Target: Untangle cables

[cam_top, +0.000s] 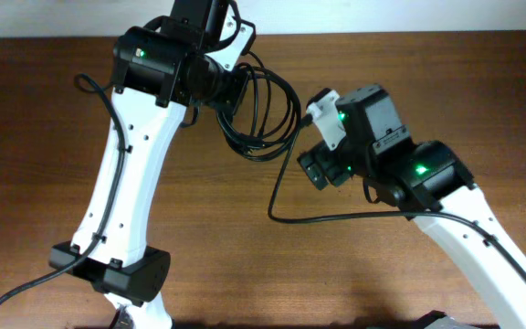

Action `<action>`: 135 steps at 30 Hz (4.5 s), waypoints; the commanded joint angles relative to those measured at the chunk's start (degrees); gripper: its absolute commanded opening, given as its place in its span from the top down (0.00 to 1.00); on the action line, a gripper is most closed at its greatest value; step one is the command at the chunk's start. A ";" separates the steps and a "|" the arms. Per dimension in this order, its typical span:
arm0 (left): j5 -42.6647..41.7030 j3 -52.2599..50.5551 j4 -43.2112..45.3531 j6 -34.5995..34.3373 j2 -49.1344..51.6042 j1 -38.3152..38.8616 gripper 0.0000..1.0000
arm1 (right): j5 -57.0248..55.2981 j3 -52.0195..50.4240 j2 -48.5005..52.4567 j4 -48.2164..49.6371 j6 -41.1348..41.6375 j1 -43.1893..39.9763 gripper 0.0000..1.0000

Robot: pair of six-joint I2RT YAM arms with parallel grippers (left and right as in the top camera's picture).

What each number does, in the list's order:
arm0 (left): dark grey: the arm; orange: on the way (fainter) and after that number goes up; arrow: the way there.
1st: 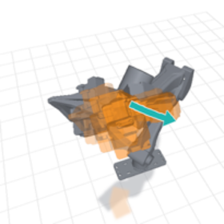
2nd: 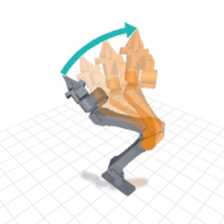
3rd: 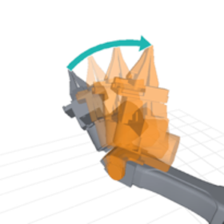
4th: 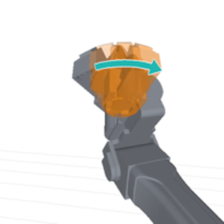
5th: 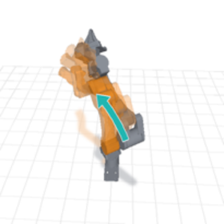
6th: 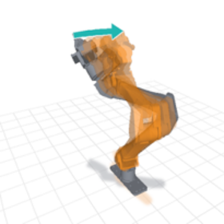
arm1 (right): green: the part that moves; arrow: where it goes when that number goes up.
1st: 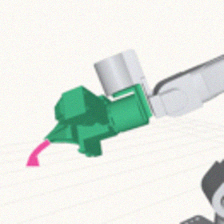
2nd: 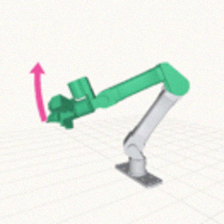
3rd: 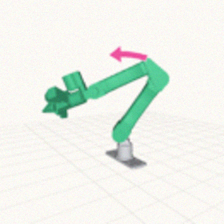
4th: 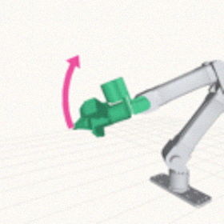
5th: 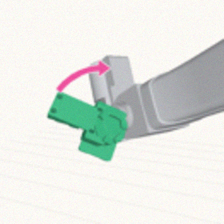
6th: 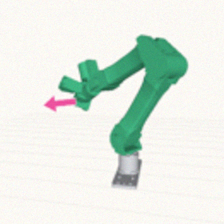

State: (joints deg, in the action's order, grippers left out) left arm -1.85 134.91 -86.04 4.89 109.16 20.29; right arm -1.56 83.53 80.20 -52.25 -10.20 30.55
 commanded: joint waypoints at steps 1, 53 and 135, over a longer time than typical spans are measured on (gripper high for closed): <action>0.81 0.90 0.70 -0.79 -0.42 0.17 1.00 | -2.21 6.67 -0.22 -0.98 0.76 0.20 0.01; 17.99 -1.70 6.95 -7.23 -2.43 5.81 1.00 | -11.15 8.22 11.34 9.62 -1.38 -2.51 0.92; 0.52 -55.43 27.96 -5.25 -6.84 -4.31 0.44 | 18.91 15.76 6.93 -0.46 4.44 -45.38 0.79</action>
State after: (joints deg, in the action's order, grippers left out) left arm -3.49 82.52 -60.27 -1.26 102.67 16.21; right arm 17.78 98.26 87.37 -52.27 -5.17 -15.42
